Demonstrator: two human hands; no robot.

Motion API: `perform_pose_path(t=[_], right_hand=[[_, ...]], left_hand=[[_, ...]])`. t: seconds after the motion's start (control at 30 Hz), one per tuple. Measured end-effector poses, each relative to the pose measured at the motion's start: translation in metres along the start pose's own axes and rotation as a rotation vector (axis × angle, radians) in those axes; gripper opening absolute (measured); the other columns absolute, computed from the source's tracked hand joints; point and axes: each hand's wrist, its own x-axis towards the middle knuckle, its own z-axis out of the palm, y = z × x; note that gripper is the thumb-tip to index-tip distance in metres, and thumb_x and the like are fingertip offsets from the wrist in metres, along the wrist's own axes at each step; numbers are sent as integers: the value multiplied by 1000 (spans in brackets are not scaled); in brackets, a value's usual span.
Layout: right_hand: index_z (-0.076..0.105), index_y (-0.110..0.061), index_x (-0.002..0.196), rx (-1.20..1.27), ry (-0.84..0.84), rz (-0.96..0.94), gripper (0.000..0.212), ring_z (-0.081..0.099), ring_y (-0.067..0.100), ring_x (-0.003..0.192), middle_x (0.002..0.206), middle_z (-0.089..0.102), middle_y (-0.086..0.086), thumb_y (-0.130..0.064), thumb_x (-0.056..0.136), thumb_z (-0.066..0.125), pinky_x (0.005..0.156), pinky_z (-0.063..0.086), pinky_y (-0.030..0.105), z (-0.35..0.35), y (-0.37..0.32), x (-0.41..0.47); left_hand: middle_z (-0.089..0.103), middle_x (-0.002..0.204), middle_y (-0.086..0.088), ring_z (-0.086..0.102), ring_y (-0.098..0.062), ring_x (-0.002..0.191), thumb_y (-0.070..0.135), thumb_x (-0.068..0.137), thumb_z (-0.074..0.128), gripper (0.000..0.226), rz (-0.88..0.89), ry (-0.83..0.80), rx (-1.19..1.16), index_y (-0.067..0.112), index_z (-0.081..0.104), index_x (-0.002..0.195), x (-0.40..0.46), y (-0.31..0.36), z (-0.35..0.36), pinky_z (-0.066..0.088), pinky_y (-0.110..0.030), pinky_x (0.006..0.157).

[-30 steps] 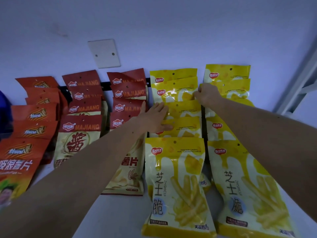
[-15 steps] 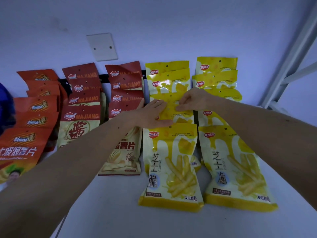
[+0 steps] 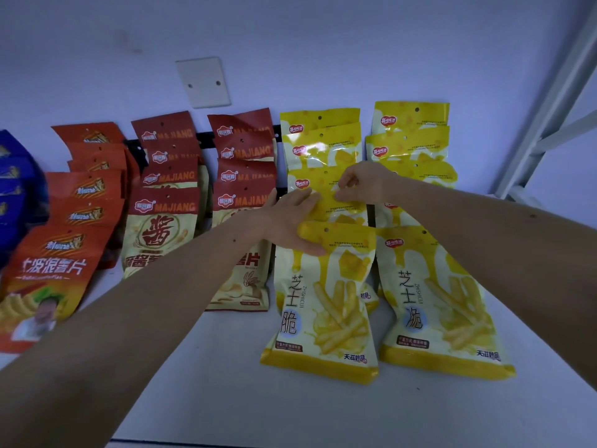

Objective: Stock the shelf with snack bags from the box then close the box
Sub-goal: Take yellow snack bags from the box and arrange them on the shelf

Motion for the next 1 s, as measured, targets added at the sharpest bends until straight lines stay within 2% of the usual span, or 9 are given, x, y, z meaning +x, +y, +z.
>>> perform_pose_path(t=[0.1, 0.2, 0.33, 0.43, 0.57, 0.67, 0.77, 0.9, 1.0], right_hand=[[65, -16, 114, -59, 86, -28, 42, 56, 21, 110, 117, 60, 2, -47, 85, 66, 89, 46, 33, -5, -14, 4], [67, -11, 109, -46, 149, -74, 37, 56, 22, 106, 115, 63, 6, -40, 86, 66, 85, 46, 32, -7, -34, 12], [65, -10, 111, 12, 177, -47, 36, 57, 23, 106, 112, 63, 7, -36, 85, 68, 88, 48, 34, 1, -65, 27], [58, -8, 117, 54, 163, 6, 39, 58, 25, 105, 111, 63, 9, -31, 86, 66, 89, 50, 36, 12, -87, 44], [55, -3, 116, 118, 162, 89, 43, 59, 28, 104, 110, 62, 12, -33, 87, 67, 79, 47, 35, 20, -111, 68], [56, 0, 114, 117, 142, 137, 41, 58, 30, 105, 108, 61, 14, -35, 92, 61, 75, 43, 33, 28, -124, 84], [57, -1, 113, 144, 208, 194, 41, 59, 32, 106, 112, 64, 16, -38, 94, 56, 77, 43, 32, 38, -131, 103], [63, -3, 105, 203, 277, 244, 29, 61, 32, 103, 108, 66, 16, -29, 93, 57, 74, 41, 28, 48, -137, 118], [68, -3, 106, 247, 288, 259, 28, 61, 31, 105, 110, 67, 15, -25, 93, 57, 80, 45, 29, 52, -139, 123]], left_hand=[[-18, 160, 3, -12, -19, 148, 77, 76, 52, 116, -19, 30, -33, 22, -14, 153, -10, -8, -2, -11, -52, 118], [-19, 160, 3, -15, -17, 148, 74, 79, 50, 112, -62, 56, -47, 20, -14, 153, -26, -26, -4, -11, -50, 118], [-22, 159, 1, -18, -16, 147, 71, 84, 45, 107, -158, 44, -28, 16, -17, 152, -46, -60, -5, -10, -48, 119], [-25, 158, -1, -18, -17, 147, 75, 81, 45, 113, -192, -9, 12, 16, -21, 151, -53, -87, 2, -9, -46, 118], [-30, 157, 0, -24, -17, 145, 77, 73, 56, 125, -155, -45, 16, 18, -23, 150, -56, -108, 10, -11, -47, 118], [-34, 155, -2, -29, -20, 143, 78, 67, 63, 133, -135, -52, 22, 20, -25, 149, -52, -117, 14, -13, -48, 118], [-36, 154, -5, -32, -24, 142, 79, 62, 65, 138, -131, -47, 11, 23, -26, 149, -44, -127, 17, -13, -48, 116], [-37, 153, -3, -34, -24, 141, 80, 62, 64, 137, -88, -50, 29, 24, -26, 148, -35, -135, 17, -14, -51, 115], [-38, 153, -3, -34, -26, 141, 81, 63, 62, 134, -79, -46, 70, 24, -25, 149, -33, -138, 20, -16, -53, 113]])
